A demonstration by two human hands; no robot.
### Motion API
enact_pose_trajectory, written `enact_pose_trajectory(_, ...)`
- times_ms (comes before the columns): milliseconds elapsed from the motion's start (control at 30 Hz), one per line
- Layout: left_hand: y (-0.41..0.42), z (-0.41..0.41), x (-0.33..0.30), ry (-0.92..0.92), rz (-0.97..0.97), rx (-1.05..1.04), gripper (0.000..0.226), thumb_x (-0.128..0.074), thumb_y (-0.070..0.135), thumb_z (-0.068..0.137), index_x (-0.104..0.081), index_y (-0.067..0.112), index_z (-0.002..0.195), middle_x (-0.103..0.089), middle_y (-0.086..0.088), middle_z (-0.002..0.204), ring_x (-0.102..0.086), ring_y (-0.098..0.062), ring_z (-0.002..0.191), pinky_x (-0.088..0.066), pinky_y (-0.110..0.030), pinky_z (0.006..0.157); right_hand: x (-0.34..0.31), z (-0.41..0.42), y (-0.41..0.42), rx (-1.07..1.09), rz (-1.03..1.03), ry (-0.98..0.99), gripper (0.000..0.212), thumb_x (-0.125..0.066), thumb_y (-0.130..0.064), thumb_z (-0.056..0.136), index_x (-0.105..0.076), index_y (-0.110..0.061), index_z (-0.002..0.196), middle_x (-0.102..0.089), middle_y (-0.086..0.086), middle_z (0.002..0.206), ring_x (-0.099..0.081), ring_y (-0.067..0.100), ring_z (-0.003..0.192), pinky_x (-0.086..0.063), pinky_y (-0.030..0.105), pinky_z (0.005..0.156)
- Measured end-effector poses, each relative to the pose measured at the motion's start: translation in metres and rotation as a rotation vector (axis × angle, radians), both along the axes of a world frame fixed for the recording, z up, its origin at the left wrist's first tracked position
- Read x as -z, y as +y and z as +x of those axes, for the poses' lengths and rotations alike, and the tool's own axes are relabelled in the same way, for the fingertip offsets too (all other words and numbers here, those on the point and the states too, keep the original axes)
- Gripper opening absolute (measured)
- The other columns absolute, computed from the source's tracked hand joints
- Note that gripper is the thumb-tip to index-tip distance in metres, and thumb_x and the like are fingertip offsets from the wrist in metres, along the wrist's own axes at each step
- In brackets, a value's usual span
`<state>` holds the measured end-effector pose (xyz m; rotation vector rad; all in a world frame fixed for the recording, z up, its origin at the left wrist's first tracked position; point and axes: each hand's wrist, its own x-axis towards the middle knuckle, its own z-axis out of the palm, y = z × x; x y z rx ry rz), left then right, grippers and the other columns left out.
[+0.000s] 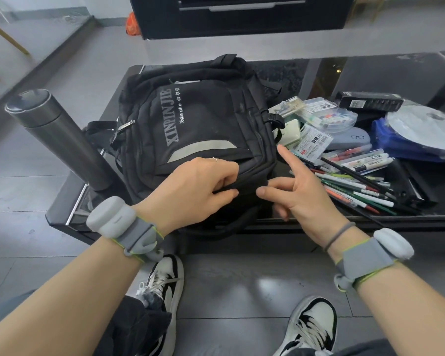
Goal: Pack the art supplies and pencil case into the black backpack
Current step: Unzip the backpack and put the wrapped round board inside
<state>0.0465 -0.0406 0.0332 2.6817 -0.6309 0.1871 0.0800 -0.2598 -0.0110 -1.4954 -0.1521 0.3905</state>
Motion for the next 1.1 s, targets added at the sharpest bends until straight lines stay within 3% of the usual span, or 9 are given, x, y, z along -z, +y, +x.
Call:
enact_pose_trajectory(167, 0.002, 0.001, -0.006, -0.026, -0.004, -0.008, 0.038, -0.071, 0.028, 0.085, -0.035, 0.027, 0.072, -0.041, 0.008, 0.059, -0.045, -0.011, 0.065, -0.042, -0.034, 0.059, -0.008, 0.012, -0.003, 0.007, -0.017, -0.024, 0.099, -0.077, 0.000, 0.078, -0.025, -0.036, 0.153, -0.072, 0.013, 0.084, -0.040, 0.017, 0.039, -0.033, 0.021, 0.040)
enact_pose_trajectory(267, 0.002, 0.005, -0.006, 0.026, 0.048, -0.033, 0.037, -0.069, 0.033, 0.083, -0.036, 0.026, 0.069, -0.046, 0.008, 0.056, -0.048, -0.010, 0.062, -0.047, -0.035, 0.061, -0.013, 0.017, -0.006, -0.017, -0.036, -0.043, 0.099, -0.076, 0.003, 0.078, -0.023, -0.031, 0.155, -0.072, 0.012, 0.081, -0.043, 0.018, 0.041, -0.035, 0.023, 0.040)
enact_pose_trajectory(433, -0.019, 0.020, -0.009, 0.209, 0.033, -0.191, 0.043, -0.045, 0.067, 0.087, -0.049, 0.026, 0.073, -0.056, 0.009, 0.066, -0.056, -0.011, 0.071, -0.046, -0.034, 0.066, -0.013, 0.010, -0.003, -0.092, -0.078, -0.048, 0.104, -0.077, 0.005, 0.077, -0.018, -0.030, 0.155, -0.064, 0.005, 0.069, -0.047, 0.023, 0.045, -0.039, 0.031, 0.047)
enact_pose_trajectory(633, -0.070, 0.061, -0.014, 0.326, 0.352, -0.213, 0.040, -0.043, 0.052, 0.099, -0.053, 0.018, 0.080, -0.055, 0.002, 0.075, -0.054, -0.022, 0.071, -0.040, -0.033, 0.062, -0.008, 0.008, -0.002, -0.096, -0.071, 0.002, 0.105, -0.076, 0.007, 0.077, -0.016, -0.030, 0.155, -0.062, 0.008, 0.066, -0.049, 0.022, 0.042, -0.038, 0.027, 0.042)
enact_pose_trajectory(733, -0.084, 0.077, -0.014, 0.442, 0.456, -0.148, 0.035, -0.041, 0.039, 0.104, -0.054, 0.016, 0.082, -0.054, -0.002, 0.083, -0.053, -0.025, 0.080, -0.041, -0.032, 0.071, -0.005, 0.007, -0.007, -0.093, -0.066, 0.028, 0.103, -0.075, 0.007, 0.077, -0.017, -0.030, 0.155, -0.062, 0.006, 0.067, -0.049, 0.021, 0.042, -0.037, 0.025, 0.039)
enact_pose_trajectory(800, -0.078, 0.077, -0.009, 0.406, 0.403, -0.143, 0.036, -0.039, 0.035, 0.105, -0.044, 0.022, 0.072, -0.048, 0.004, 0.076, -0.052, -0.025, 0.083, -0.042, -0.034, 0.074, -0.004, 0.008, -0.009, -0.103, -0.065, 0.036, 0.103, -0.076, 0.005, 0.078, -0.017, -0.030, 0.155, -0.064, 0.005, 0.069, -0.050, 0.020, 0.042, -0.037, 0.025, 0.039)
enact_pose_trajectory(867, -0.069, 0.073, -0.006, 0.323, 0.213, -0.159, 0.039, -0.042, 0.032, 0.105, -0.038, 0.022, 0.068, -0.044, 0.007, 0.069, -0.054, -0.028, 0.081, -0.042, -0.038, 0.074, -0.003, 0.012, -0.011, -0.116, -0.053, 0.054, 0.104, -0.077, 0.002, 0.078, -0.015, -0.031, 0.155, -0.066, 0.004, 0.072, -0.051, 0.020, 0.043, -0.038, 0.025, 0.039)
enact_pose_trajectory(1000, -0.066, 0.055, -0.008, 0.094, -0.108, -0.224, 0.036, -0.045, 0.025, 0.105, -0.034, 0.015, 0.072, -0.047, -0.001, 0.066, -0.049, -0.033, 0.073, -0.039, -0.049, 0.069, -0.007, 0.022, -0.010, -0.144, 0.045, 0.099, 0.107, -0.076, 0.002, 0.079, -0.008, -0.031, 0.156, -0.067, 0.006, 0.077, -0.051, 0.020, 0.043, -0.038, 0.025, 0.040)
enact_pose_trajectory(1100, -0.068, 0.048, -0.003, 0.017, -0.191, -0.266, 0.035, -0.044, 0.029, 0.105, -0.034, 0.014, 0.075, -0.045, -0.002, 0.063, -0.047, -0.031, 0.068, -0.039, -0.049, 0.065, -0.010, 0.029, -0.009, -0.182, 0.060, 0.072, 0.108, -0.075, 0.006, 0.078, -0.009, -0.029, 0.156, -0.066, 0.008, 0.073, -0.050, 0.021, 0.042, -0.038, 0.026, 0.040)
